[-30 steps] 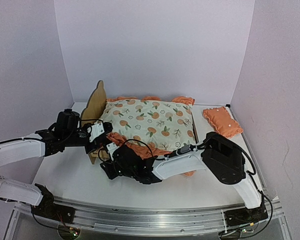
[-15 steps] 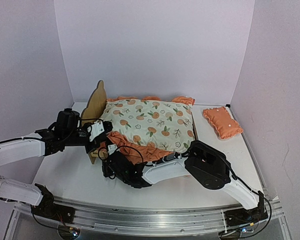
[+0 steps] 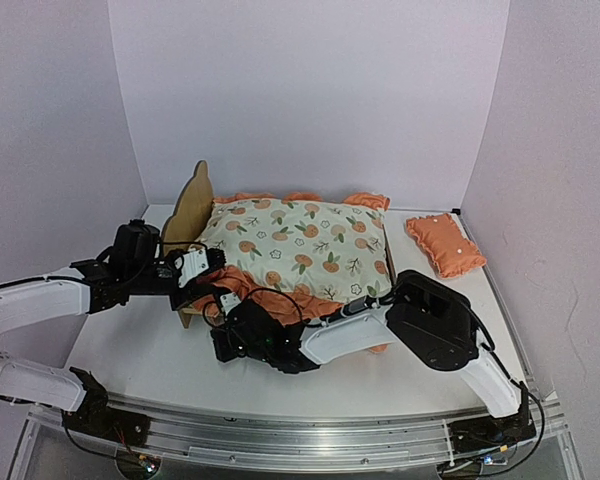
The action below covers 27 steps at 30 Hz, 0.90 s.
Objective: Set up the pet bed
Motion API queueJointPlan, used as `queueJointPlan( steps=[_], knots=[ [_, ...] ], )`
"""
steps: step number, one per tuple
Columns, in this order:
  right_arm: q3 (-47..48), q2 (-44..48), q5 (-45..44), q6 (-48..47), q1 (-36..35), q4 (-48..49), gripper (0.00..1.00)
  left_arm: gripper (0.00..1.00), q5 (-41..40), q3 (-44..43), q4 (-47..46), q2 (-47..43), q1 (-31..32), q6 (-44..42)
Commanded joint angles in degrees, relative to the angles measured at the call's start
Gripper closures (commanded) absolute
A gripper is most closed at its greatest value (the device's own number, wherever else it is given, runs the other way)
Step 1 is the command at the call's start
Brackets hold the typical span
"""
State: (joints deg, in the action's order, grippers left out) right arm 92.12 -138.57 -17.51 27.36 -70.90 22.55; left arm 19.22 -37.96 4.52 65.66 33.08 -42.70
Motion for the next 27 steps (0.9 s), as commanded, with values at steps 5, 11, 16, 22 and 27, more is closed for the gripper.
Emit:
queueJointPlan(
  steps=[5, 11, 16, 22, 27],
  knots=[
    [-5.63, 9.79, 15.55, 0.34, 1.23, 1.56, 1.00, 0.44, 6.23, 1.16, 10.15, -4.31, 0.22, -6.75],
    [-8.69, 11.91, 20.53, 1.86, 2.82, 0.69, 1.00, 0.44, 7.80, 3.54, 14.10, -7.87, 0.14, -9.40],
    [-7.18, 12.29, 22.72, 0.77, 3.04, -1.54, 1.00, 0.44, 9.95, 3.07, 17.88, -8.94, 0.15, -18.05],
    [-6.39, 12.86, 25.12, 0.52, 3.54, -2.85, 1.00, 0.51, 15.17, 2.66, 25.11, -11.22, 0.16, -34.39],
    [-6.64, 13.72, 26.83, -1.48, 3.57, -4.20, 1.00, 0.57, 13.97, 5.36, 18.70, -9.11, 0.18, -40.31]
  ],
)
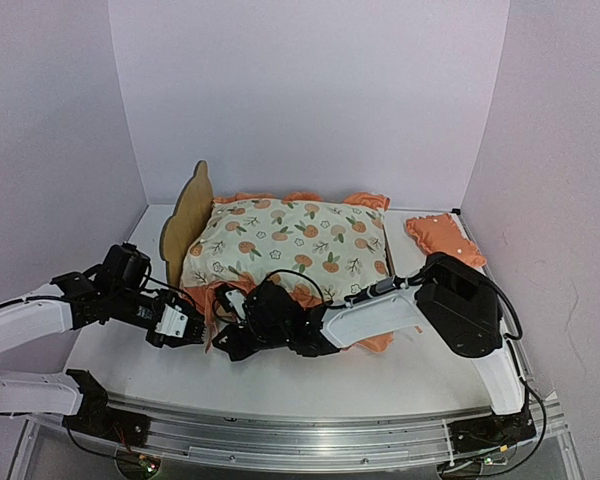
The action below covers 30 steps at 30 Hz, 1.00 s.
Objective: Set up the pet bed
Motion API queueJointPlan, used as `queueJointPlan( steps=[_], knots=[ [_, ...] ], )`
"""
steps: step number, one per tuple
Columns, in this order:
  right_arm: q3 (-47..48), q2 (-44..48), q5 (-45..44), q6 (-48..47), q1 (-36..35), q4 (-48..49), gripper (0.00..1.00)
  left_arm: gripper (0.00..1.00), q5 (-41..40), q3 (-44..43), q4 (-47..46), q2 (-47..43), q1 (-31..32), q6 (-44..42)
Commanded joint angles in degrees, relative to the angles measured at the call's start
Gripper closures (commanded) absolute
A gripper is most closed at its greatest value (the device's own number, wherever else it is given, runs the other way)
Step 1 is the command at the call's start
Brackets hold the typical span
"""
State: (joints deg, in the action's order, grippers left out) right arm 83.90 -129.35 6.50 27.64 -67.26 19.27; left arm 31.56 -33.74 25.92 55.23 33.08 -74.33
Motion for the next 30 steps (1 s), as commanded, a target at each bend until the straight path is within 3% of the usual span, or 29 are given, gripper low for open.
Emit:
queueJointPlan(
  steps=[1, 6, 10, 16, 20, 23, 26, 30],
  knots=[
    [1.57, 4.67, 3.07, -2.03, -0.06, -0.98, 1.00, 0.58, 1.56, 0.79, -3.85, 2.45, 0.15, -9.18],
    [1.86, 5.16, 3.72, -2.71, -0.01, -0.90, 1.00, 0.61, 1.29, -1.19, -6.36, 8.81, -0.60, -14.81],
    [2.03, 5.33, 4.44, -2.63, 0.20, -0.90, 1.00, 0.61, 4.19, -3.13, -8.06, 12.80, -4.66, -18.08],
    [1.96, 5.33, 4.97, -2.06, 0.81, -0.90, 1.00, 0.61, 7.92, -5.67, -7.54, 15.08, -7.92, -17.69],
    [1.16, 5.42, 5.06, -1.19, 1.40, -0.90, 1.00, 0.69, 9.61, -8.21, -6.66, 14.94, -9.85, -13.88],
    [0.81, 5.51, 5.07, -1.26, 1.52, -0.90, 1.00, 0.83, 11.24, -10.03, -4.19, 14.25, -10.38, -12.79],
    [0.52, 5.41, 5.03, -1.10, 1.61, -0.90, 1.00, 0.91, 12.49, -11.01, -2.01, 13.67, -10.42, -12.66],
    [0.39, 5.13, 5.18, -0.74, 1.61, -0.90, 1.00, 1.00, 10.98, -10.40, -7.33, 13.70, -10.42, -7.51]
  ],
)
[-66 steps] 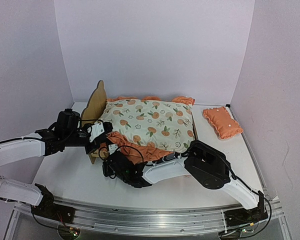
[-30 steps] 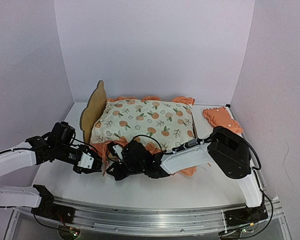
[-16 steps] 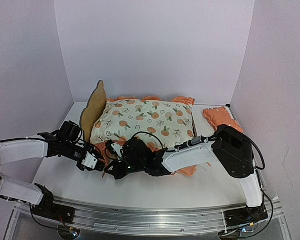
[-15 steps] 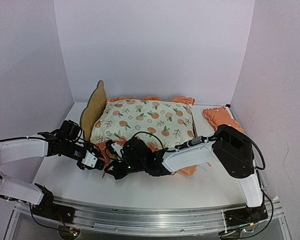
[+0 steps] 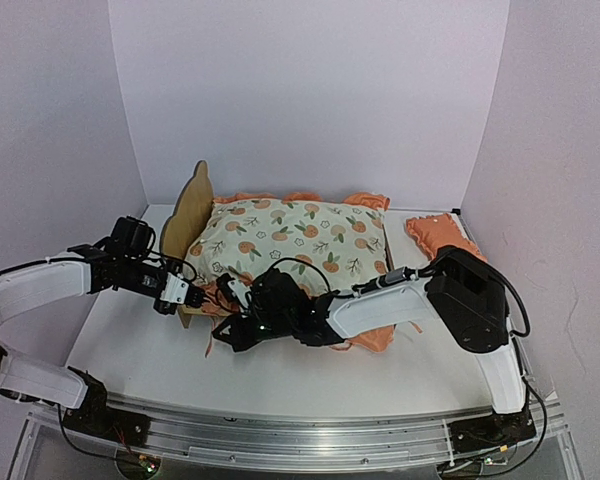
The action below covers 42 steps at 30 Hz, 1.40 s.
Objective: Set up the pet bed
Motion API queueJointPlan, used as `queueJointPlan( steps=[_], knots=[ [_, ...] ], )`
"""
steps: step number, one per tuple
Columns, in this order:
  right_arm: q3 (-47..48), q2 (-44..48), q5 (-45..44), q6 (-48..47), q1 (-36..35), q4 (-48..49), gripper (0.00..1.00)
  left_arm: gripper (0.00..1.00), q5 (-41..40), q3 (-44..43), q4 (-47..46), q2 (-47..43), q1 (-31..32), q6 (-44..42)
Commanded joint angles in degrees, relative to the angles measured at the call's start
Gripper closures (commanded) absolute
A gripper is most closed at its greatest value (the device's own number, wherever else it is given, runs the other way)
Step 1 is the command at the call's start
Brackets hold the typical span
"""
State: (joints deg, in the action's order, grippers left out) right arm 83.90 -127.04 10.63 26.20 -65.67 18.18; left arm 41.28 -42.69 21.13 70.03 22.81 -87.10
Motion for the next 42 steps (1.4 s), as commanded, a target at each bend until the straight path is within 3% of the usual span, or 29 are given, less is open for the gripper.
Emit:
queueJointPlan(
  steps=[1, 5, 9, 14, 20, 23, 28, 35, 38, 42],
  knots=[
    [0.39, 2.68, 1.19, 0.82, 0.02, 0.19, 1.00, 1.00, 0.06, -1.06, -5.21, -1.00, -0.14, 7.43],
    [0.34, 2.62, 1.98, 1.76, -0.02, 0.19, 1.00, 1.00, -8.15, 1.27, -19.79, 0.65, -0.13, 16.89],
    [-0.12, 3.29, 2.79, 2.27, 0.02, 0.20, 1.00, 1.00, -13.96, 2.62, -20.88, 2.58, -0.12, 17.14],
    [-0.17, 3.91, 2.80, 2.28, 0.02, 0.28, 1.00, 0.77, -12.67, 6.69, -20.68, -1.22, 0.20, 13.82],
    [0.72, 4.32, 2.32, 3.33, 0.16, 0.28, 1.00, 0.48, -11.66, 4.79, -18.56, -4.71, 0.55, 17.92],
    [1.14, 4.38, 2.15, 4.83, 0.59, 0.36, 1.00, 0.37, -8.59, 1.56, -13.20, -5.65, 0.50, 20.06],
    [2.09, 4.43, 2.03, 6.40, 1.48, 0.43, 1.00, 0.20, 3.00, -2.64, 8.66, -8.55, 0.41, 13.87],
    [2.33, 4.56, 1.66, 7.17, 2.52, 0.45, 1.00, 0.19, 11.45, -7.55, 22.47, -10.31, 0.31, 13.82],
    [2.44, 4.70, 1.61, 7.11, 2.65, 0.41, 1.00, 0.32, 15.69, -10.08, 33.43, -8.98, 0.43, 6.83],
    [2.15, 4.71, 1.35, 7.08, 2.62, 0.45, 1.00, 0.48, 14.01, -8.14, 47.44, -4.73, 3.82, -3.73]
  ],
)
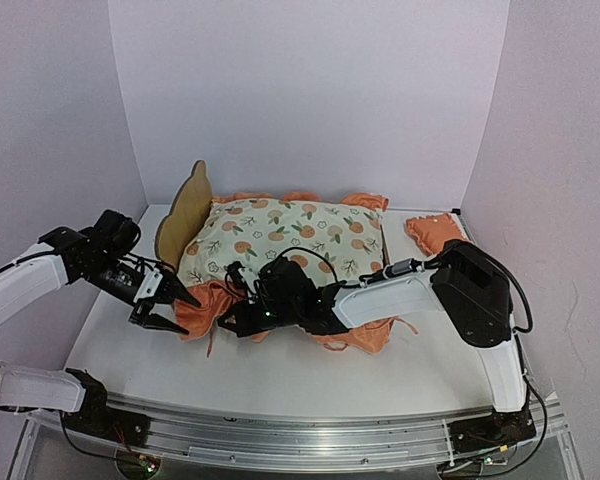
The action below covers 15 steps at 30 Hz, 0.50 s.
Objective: Set up the pet bed
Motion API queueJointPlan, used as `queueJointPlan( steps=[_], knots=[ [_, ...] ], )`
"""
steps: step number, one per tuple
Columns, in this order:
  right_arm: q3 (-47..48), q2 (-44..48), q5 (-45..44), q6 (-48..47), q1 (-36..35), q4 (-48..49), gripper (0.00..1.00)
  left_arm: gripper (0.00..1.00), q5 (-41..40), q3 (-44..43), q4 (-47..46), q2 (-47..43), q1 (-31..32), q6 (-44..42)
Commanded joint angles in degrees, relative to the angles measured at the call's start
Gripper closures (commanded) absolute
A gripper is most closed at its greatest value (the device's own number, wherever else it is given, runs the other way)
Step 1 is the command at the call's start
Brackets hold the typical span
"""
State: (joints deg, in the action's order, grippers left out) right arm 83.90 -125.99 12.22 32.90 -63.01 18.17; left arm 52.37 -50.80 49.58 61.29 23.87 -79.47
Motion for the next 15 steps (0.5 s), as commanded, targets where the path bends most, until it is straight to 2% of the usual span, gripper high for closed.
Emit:
queueJointPlan(
  steps=[1, 3, 6, 9, 15],
  knots=[
    [2.08, 3.68, -0.22, 0.43, -0.02, 0.46, 1.00, 0.49, 1.83, 1.04, 18.98, 4.77, 3.97, -11.18],
    [1.93, 3.57, -0.26, 0.58, -0.08, 0.46, 1.00, 0.49, 0.65, 3.94, 13.22, 4.42, 5.31, -7.49],
    [1.79, 3.70, -0.35, 0.73, -0.02, 0.46, 1.00, 0.46, -2.89, 10.64, -1.99, 1.16, 7.98, -0.08],
    [1.73, 3.82, -0.42, 0.69, -0.03, 0.42, 1.00, 0.43, -9.53, 17.55, -15.08, -1.09, 10.08, 3.21],
    [1.69, 3.77, -0.64, 0.59, -0.05, 0.46, 1.00, 0.37, -20.14, 26.78, -37.92, -1.05, 10.14, 8.06]
  ],
)
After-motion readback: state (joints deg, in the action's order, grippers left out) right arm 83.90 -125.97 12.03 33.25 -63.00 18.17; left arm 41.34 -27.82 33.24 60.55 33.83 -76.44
